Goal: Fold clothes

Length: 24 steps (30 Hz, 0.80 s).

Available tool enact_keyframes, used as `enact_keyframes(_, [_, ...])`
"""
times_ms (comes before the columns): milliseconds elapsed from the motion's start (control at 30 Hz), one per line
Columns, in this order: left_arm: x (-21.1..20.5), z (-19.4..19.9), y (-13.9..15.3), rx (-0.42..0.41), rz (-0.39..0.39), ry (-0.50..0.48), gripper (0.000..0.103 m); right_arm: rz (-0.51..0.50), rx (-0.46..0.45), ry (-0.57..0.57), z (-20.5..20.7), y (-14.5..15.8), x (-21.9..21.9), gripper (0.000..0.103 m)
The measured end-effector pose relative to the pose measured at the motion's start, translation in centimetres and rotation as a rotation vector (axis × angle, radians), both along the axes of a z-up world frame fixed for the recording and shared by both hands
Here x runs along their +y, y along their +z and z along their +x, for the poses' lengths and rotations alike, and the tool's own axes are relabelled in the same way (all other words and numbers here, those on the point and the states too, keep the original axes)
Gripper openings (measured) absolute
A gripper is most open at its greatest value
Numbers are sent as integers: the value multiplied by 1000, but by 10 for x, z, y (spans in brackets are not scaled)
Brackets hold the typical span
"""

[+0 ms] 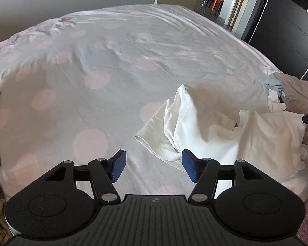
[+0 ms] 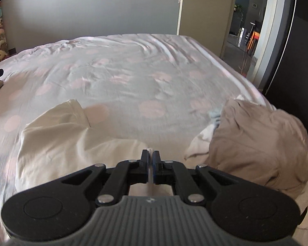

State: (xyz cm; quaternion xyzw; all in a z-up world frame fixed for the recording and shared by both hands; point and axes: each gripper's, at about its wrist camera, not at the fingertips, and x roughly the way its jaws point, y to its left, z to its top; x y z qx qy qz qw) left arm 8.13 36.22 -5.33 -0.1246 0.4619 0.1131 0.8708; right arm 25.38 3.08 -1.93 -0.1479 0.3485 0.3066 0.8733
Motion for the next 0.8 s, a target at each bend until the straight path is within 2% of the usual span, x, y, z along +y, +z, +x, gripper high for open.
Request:
enact_keyframes(67, [5,22,-16,14,3,-20,58,-10,9,3,2,-14,-3,5])
enact_keyframes(400, [19,66,-81,79,-27,-12,57,-55,25,64,4,-40,7,9])
enact_keyframes(433, [17,65,-83,65,-23,-9,49,-59,23,65,4,-41,7,9])
enact_keyframes(467, [15,64,-82,54,-20,-11,38,-58,27,60,3,-42,7,9])
enact_keyframes(500, [12,63,-80,44,-19,-13,10,-55,31,54,3,-42,6,9])
enact_keyframes(533, [10,63,-78,34,-17,-16,4,-48,35,47,4,-40,5,9])
enact_keyframes(600, [10,57,-63,4,-6,1,4,-34,31,36,4,-34,4,8])
enact_keyframes(667, [12,48,-43,-32,26,23,3,-26,-9,34,4,-20,3,6])
enact_keyframes(767, [26,32,-5,-81,68,76,3,10,-55,32,10,9,5,5])
enact_keyframes(800, [31,26,8,-95,87,91,3,23,-75,29,12,20,6,1])
